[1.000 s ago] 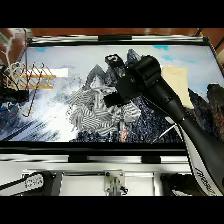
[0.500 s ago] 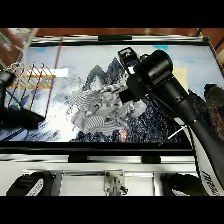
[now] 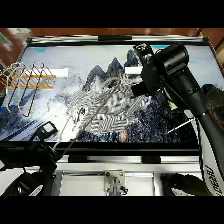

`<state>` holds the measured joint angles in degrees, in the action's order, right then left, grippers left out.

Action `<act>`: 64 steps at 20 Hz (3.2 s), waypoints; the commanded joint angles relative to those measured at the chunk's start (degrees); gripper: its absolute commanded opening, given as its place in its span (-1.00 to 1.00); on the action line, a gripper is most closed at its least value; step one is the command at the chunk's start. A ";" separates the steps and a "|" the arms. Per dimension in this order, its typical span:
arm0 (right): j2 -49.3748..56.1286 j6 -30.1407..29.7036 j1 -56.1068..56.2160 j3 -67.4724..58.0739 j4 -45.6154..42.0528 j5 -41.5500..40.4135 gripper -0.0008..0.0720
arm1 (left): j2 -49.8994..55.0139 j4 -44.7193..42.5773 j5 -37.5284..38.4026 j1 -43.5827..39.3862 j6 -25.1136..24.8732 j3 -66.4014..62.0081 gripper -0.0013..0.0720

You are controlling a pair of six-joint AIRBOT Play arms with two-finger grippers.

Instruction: Fold the shirts.

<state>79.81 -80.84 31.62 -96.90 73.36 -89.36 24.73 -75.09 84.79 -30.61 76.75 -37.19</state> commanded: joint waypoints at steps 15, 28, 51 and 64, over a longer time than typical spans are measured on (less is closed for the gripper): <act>-0.04 -4.79 -0.44 -7.67 7.82 -0.76 -0.75 | 11.10 -11.74 -3.26 -8.59 3.87 -7.82 -0.81; -0.07 -9.68 2.95 -15.39 14.97 -3.98 -0.75 | 20.85 -11.28 -11.04 -8.81 2.27 -8.52 -0.80; -1.68 -12.81 20.04 -15.76 4.96 -9.73 -0.75 | 25.16 -5.22 -19.85 -9.66 -16.02 -11.02 -0.81; -1.70 -4.72 19.98 -15.76 2.43 -14.86 -0.37 | 29.97 0.59 -24.79 -9.64 -16.00 -11.02 -0.80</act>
<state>78.15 -88.51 51.57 -112.62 79.11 -102.94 54.63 -74.91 60.62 -40.32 60.64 -48.14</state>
